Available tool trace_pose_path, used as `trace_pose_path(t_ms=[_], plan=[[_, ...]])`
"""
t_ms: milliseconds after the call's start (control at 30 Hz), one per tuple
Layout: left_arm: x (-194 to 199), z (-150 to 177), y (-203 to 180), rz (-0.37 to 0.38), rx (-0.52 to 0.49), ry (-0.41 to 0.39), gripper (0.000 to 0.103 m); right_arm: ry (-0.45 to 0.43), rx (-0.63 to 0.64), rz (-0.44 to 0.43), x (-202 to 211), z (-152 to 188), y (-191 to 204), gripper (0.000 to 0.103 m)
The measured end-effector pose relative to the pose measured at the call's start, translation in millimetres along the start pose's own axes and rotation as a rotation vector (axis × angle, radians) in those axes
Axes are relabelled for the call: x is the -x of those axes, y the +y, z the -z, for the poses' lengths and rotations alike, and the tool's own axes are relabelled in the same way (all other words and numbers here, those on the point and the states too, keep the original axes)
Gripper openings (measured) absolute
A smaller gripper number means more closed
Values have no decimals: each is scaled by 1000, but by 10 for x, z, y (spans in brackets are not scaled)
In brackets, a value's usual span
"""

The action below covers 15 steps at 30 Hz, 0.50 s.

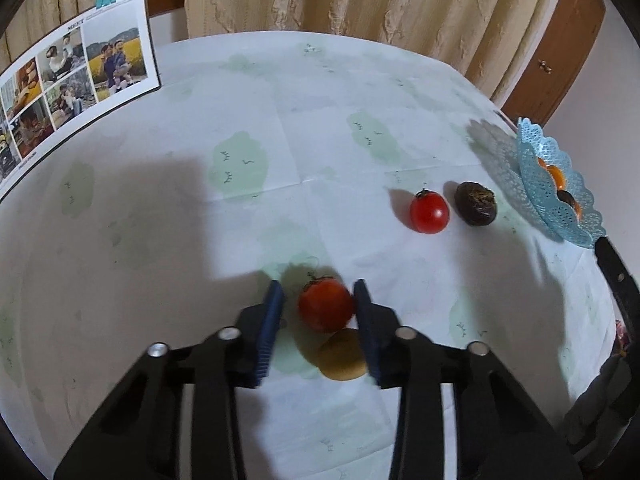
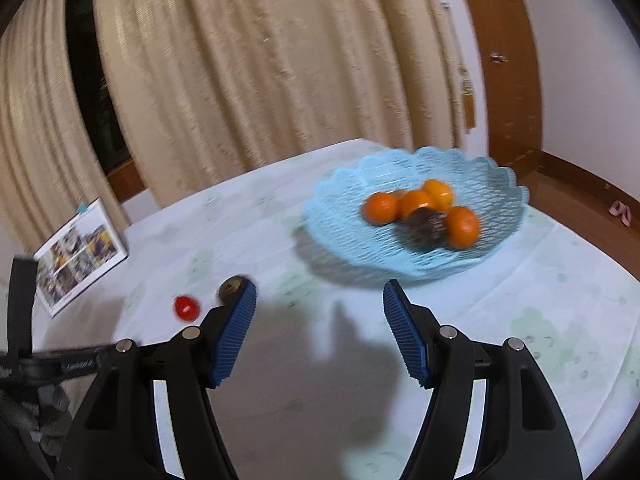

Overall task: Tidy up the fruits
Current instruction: 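Grasp the red tomato on the table with the left gripper, then grasp the small yellow fruit with the right gripper while the left gripper holds the tomato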

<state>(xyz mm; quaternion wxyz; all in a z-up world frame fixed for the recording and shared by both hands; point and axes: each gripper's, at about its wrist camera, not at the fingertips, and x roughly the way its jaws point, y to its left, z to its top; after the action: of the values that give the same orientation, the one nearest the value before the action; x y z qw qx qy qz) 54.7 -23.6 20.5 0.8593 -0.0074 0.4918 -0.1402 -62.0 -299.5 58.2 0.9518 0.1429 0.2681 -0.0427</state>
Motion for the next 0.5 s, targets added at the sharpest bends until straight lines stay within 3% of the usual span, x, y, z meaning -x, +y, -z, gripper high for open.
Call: trace_pose_path(t_ms=[267, 500], plan=[[247, -69, 96, -9, 12, -83, 28, 94, 164, -146, -36, 155, 523, 68], [539, -127, 241, -97, 35, -183, 28, 264, 256, -330, -209, 328, 1030, 68]])
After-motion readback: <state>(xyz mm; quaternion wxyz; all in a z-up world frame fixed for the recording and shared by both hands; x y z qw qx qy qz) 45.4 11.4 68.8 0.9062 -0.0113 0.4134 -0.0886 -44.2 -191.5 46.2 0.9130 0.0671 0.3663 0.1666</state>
